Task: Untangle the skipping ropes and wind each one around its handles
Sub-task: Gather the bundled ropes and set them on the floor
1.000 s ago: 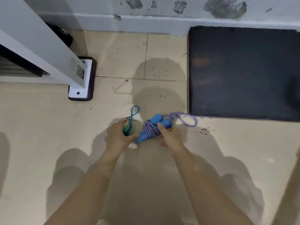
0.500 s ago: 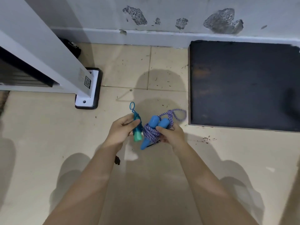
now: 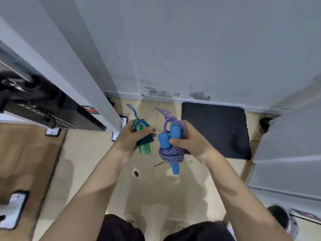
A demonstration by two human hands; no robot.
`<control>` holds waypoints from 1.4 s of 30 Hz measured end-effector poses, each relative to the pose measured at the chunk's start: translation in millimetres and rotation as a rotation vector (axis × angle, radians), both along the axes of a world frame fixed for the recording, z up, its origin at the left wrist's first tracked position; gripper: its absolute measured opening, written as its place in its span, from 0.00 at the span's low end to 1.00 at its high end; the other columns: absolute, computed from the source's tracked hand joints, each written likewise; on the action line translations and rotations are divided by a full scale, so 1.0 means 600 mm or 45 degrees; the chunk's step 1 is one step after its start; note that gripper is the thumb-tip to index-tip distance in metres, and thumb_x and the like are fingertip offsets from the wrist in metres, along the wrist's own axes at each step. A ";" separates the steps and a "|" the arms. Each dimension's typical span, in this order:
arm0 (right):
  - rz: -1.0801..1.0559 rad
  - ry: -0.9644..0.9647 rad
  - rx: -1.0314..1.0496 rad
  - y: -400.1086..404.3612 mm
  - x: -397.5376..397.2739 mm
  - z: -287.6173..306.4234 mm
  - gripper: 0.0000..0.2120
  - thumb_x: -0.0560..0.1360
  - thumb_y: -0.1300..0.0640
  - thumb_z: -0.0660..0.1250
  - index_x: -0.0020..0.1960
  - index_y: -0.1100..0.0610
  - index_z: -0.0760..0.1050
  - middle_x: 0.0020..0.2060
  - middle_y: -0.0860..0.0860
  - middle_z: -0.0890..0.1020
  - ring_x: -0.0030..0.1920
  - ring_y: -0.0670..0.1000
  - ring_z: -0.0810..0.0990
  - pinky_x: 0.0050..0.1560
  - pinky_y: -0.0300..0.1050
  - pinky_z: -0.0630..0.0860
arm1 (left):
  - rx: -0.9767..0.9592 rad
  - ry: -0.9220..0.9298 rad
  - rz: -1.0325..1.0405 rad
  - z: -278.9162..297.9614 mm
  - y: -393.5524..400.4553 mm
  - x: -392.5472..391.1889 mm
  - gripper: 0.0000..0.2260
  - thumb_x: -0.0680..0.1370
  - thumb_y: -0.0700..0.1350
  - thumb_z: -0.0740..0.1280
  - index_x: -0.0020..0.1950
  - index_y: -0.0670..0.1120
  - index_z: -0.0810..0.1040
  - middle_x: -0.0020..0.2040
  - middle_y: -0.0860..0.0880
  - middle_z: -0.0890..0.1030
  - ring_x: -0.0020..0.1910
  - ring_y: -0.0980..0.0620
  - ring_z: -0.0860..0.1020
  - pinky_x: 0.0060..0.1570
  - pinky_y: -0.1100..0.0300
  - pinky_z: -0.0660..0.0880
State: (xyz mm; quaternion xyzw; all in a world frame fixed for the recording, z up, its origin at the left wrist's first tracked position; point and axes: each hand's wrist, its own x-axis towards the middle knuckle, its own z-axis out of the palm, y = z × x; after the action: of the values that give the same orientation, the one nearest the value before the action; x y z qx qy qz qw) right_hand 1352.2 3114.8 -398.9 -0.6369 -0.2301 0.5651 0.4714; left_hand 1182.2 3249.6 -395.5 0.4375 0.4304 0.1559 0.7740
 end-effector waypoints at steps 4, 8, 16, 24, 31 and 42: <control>0.188 -0.145 0.134 -0.022 -0.019 0.265 0.24 0.73 0.66 0.73 0.66 0.51 0.72 0.56 0.52 0.81 0.56 0.54 0.81 0.57 0.51 0.79 | 0.085 -0.103 -0.121 0.261 -0.020 0.006 0.17 0.71 0.51 0.74 0.50 0.40 0.77 0.43 0.45 0.82 0.42 0.47 0.81 0.47 0.53 0.80; 0.327 -0.339 0.129 -0.062 -0.035 0.457 0.27 0.72 0.62 0.74 0.67 0.46 0.73 0.59 0.45 0.81 0.59 0.49 0.80 0.62 0.53 0.77 | 0.121 -0.078 -0.117 0.464 -0.060 0.006 0.21 0.73 0.52 0.75 0.55 0.35 0.79 0.52 0.39 0.83 0.49 0.41 0.82 0.55 0.50 0.78; 0.028 -0.383 0.336 -0.115 -0.028 0.666 0.13 0.76 0.49 0.70 0.59 0.49 0.77 0.55 0.53 0.83 0.56 0.48 0.82 0.60 0.45 0.77 | 0.347 -0.066 -0.071 0.661 -0.148 0.027 0.05 0.72 0.41 0.75 0.45 0.41 0.83 0.41 0.44 0.84 0.39 0.49 0.81 0.45 0.55 0.78; -0.236 -0.461 0.445 -0.073 0.033 0.727 0.07 0.78 0.60 0.67 0.45 0.62 0.80 0.40 0.55 0.82 0.35 0.48 0.78 0.34 0.41 0.73 | 0.542 -0.145 -0.116 0.706 -0.115 0.089 0.04 0.73 0.41 0.75 0.45 0.42 0.83 0.43 0.44 0.84 0.42 0.49 0.81 0.45 0.57 0.77; -0.237 -0.466 0.397 0.018 0.131 0.720 0.08 0.79 0.58 0.67 0.45 0.61 0.81 0.35 0.49 0.83 0.31 0.48 0.75 0.32 0.40 0.71 | 0.456 -0.225 -0.091 0.684 -0.010 0.194 0.03 0.76 0.41 0.72 0.46 0.42 0.81 0.40 0.47 0.86 0.42 0.51 0.83 0.43 0.57 0.80; -0.467 -0.659 0.512 0.204 0.319 0.839 0.05 0.79 0.59 0.66 0.45 0.55 0.80 0.34 0.51 0.81 0.38 0.47 0.77 0.42 0.43 0.71 | 0.580 -0.420 -0.163 0.802 0.214 0.402 0.03 0.75 0.42 0.73 0.46 0.44 0.82 0.38 0.43 0.83 0.39 0.46 0.81 0.45 0.53 0.78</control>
State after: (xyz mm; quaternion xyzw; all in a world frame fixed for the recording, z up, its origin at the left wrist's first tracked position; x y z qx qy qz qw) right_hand 1543.3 3237.1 104.6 -0.6838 -0.3301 0.2351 0.6067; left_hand 1423.6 3378.3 85.6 0.5950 0.2239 0.2684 0.7237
